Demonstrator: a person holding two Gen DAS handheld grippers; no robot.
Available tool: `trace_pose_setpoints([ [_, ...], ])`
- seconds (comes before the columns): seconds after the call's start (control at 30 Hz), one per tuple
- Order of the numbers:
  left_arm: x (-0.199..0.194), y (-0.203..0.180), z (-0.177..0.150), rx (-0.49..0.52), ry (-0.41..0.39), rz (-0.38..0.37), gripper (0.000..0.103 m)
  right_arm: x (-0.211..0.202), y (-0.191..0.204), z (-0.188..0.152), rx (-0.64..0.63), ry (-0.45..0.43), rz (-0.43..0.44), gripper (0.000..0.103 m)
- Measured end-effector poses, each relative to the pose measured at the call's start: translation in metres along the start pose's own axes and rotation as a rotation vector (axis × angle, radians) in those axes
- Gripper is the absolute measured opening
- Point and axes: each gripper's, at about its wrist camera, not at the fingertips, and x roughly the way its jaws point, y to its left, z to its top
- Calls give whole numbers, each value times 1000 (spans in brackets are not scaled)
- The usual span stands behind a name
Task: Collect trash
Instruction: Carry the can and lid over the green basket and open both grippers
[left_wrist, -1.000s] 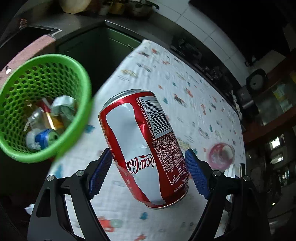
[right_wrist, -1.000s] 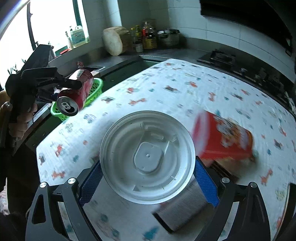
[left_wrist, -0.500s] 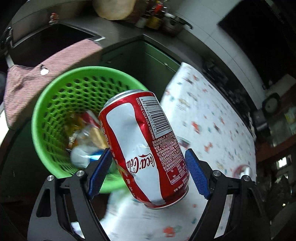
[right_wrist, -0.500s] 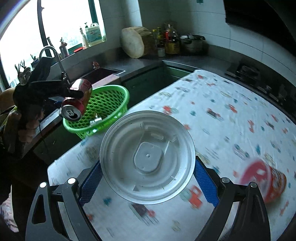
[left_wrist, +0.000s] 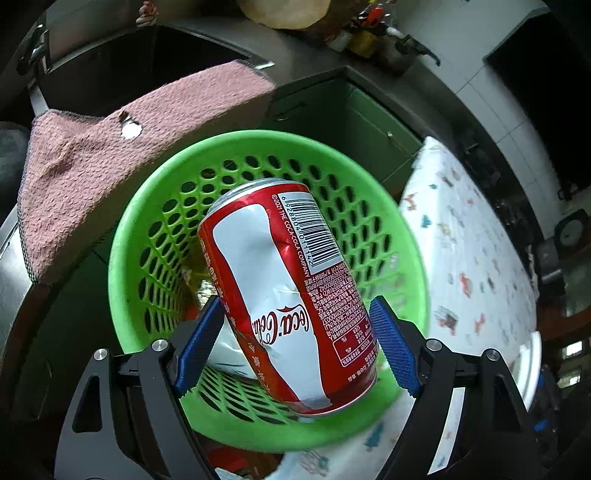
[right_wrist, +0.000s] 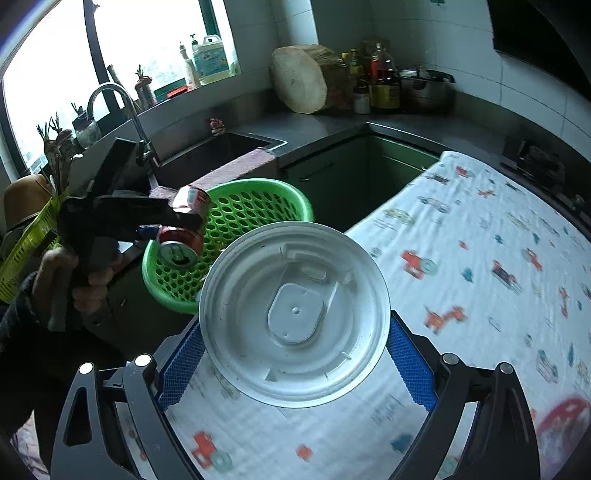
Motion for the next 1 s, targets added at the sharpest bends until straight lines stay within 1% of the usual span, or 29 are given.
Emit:
trace_pose_setpoints([
  [0.2,6,15,3,-15,4,9,80,23,17,16,-21,13,33,90],
  [0.3,4,22,3,-34,7,-5,83,35,23,23,-22,19,51,90],
  [0.4,0,28,1,-41,-1,-7,83,47,28,30,-25,24,57,90],
  [0.5,-8,34,-2,-51,-12,-18,83,58,33,34,-28,34,63,90],
  [0.67,-24,40,-8,-49,-49,0,85,77,45,42,-44,49,65,90],
  [0.87,-41,44,-15,-35,-80,24,85,101,59,46,-67,76,61,90],
  [1.0,-49,43,-19,-22,-92,22,87,111,66,47,-78,92,57,91],
])
